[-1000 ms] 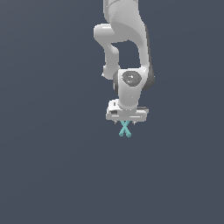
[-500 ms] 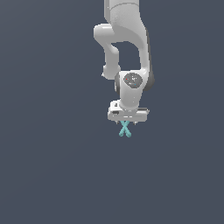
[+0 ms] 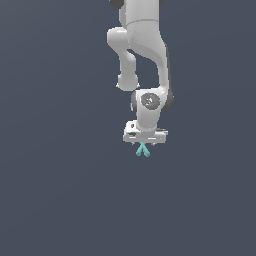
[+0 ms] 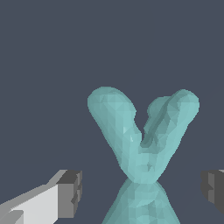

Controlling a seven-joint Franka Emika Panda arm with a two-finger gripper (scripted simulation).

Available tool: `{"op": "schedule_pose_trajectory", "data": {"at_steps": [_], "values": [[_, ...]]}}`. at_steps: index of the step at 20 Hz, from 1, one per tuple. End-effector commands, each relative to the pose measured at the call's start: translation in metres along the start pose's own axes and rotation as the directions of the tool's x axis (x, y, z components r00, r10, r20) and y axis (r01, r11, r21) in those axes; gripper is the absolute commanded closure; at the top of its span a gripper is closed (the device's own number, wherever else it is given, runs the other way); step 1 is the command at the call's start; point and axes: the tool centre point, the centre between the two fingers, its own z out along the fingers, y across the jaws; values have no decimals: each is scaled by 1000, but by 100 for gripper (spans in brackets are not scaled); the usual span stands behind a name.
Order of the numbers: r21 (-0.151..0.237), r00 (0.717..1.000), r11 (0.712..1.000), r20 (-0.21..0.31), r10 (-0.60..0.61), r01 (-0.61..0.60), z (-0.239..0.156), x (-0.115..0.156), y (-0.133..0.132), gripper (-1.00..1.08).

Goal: Pick up the object and move it to a goal position.

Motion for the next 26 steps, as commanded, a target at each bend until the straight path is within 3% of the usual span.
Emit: {"op": "schedule_pose_trajectory", "data": {"at_steps": [1, 4, 5, 18, 26], "values": [[0, 1000, 1000, -1, 1, -1, 7, 1, 0, -92], [0, 1000, 1000, -1, 1, -1, 9, 1, 0, -92], [0, 1000, 1000, -1, 1, -1, 9, 1, 0, 108], [0, 1000, 1000, -1, 0, 0, 6, 2, 1, 108], [0, 1000, 1000, -1, 0, 0, -25, 15, 16, 108]]}}
